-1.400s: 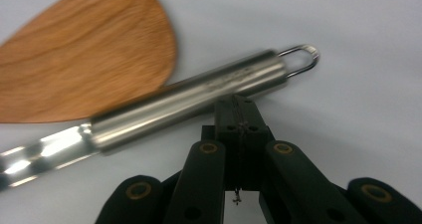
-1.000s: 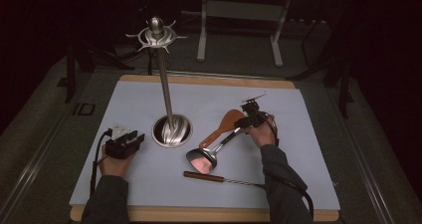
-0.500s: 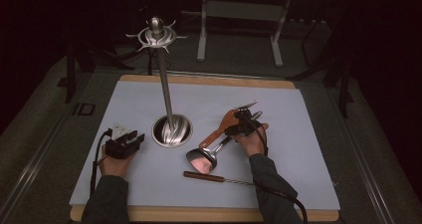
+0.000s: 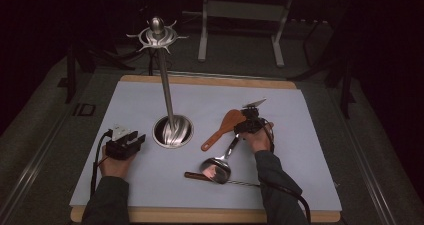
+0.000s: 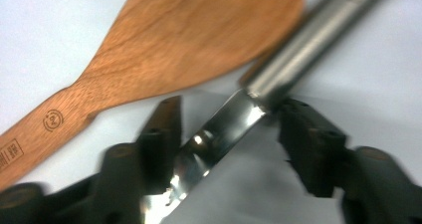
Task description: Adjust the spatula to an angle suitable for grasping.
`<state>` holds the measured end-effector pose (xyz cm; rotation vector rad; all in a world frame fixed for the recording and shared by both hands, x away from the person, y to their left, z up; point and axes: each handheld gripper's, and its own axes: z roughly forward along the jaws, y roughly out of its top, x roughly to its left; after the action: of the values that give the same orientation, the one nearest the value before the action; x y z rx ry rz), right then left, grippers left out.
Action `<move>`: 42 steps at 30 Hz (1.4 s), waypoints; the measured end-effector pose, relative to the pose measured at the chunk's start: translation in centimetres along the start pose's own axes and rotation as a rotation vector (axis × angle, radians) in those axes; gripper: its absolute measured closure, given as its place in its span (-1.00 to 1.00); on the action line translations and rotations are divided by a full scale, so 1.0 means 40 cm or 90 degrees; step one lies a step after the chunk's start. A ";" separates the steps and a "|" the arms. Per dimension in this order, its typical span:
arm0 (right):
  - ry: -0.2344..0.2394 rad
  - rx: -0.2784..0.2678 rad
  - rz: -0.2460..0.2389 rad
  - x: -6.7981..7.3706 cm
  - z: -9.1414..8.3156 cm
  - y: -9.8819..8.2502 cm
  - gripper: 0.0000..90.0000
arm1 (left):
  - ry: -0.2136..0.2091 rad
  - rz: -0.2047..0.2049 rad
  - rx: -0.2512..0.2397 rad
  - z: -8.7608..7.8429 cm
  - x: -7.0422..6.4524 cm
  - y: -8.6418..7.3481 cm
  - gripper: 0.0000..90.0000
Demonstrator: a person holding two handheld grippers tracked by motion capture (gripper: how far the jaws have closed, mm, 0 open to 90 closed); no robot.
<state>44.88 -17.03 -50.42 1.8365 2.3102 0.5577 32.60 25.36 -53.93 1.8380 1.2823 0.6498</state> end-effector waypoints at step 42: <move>0.028 0.128 -0.220 0.139 0.030 0.091 0.31 | 0.001 0.001 0.000 0.000 -0.001 0.000 0.39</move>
<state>47.22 -10.77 -49.51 1.4533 2.7165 0.3291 32.59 25.34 -53.93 1.8391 1.2809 0.6519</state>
